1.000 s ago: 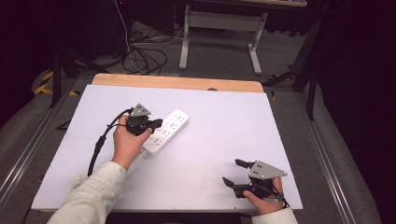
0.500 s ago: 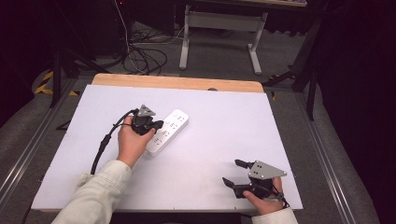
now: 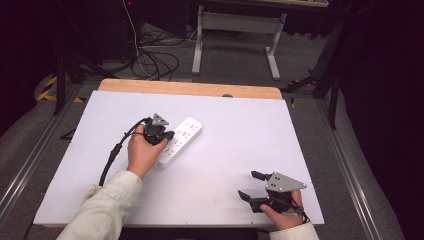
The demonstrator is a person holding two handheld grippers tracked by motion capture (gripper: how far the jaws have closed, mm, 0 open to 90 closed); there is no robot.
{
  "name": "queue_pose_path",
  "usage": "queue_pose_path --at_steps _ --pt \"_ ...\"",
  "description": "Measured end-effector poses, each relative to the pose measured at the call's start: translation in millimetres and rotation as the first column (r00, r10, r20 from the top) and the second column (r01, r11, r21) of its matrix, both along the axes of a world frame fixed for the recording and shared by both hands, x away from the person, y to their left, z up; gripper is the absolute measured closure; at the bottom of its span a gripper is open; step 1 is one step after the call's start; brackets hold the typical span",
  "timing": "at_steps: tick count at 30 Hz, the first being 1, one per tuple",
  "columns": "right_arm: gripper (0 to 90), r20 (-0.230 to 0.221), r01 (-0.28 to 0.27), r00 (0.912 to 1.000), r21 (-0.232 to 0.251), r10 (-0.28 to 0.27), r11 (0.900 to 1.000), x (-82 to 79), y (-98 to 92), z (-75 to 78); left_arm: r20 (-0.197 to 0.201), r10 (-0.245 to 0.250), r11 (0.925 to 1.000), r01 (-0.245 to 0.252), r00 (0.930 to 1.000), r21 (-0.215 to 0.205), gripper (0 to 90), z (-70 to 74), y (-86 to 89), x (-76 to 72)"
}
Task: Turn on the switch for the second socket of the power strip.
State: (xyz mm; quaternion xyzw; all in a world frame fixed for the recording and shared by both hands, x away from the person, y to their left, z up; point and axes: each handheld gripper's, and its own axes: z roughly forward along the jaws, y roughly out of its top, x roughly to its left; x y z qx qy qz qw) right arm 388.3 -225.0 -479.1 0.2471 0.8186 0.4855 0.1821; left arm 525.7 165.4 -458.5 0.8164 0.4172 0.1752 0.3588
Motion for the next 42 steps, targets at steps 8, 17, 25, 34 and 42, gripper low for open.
queue_pose_path --at_steps 8,17,25,34,42 --pt "21.3 -0.001 -0.003 1.0 0.001 0.003 1.0 0.1 0.1 -0.2 0.021 -0.002 0.9997 0.002 0.9998 0.024 90.0 -1.0 -0.1 -0.4" --pt "21.2 0.002 -0.002 1.0 -0.001 0.002 1.0 -0.3 0.1 0.1 0.019 0.007 0.9995 -0.008 0.9998 0.031 90.0 -2.1 -3.2 -1.1" --pt "21.1 0.002 -0.003 1.0 0.0 0.003 1.0 -0.5 -0.2 0.3 0.032 0.014 0.9992 -0.015 0.9994 0.036 90.0 -3.9 -5.0 -1.4" --pt "21.1 0.001 -0.004 1.0 0.0 0.004 1.0 -1.0 0.1 0.4 0.018 0.028 0.9991 -0.029 0.9994 0.032 90.0 -4.0 -5.0 -0.8" --pt "21.0 -0.001 -0.005 1.0 -0.001 0.005 1.0 -0.4 0.7 0.0 0.018 0.05 0.9986 -0.051 0.9986 0.018 90.0 -4.7 0.9 -2.9"
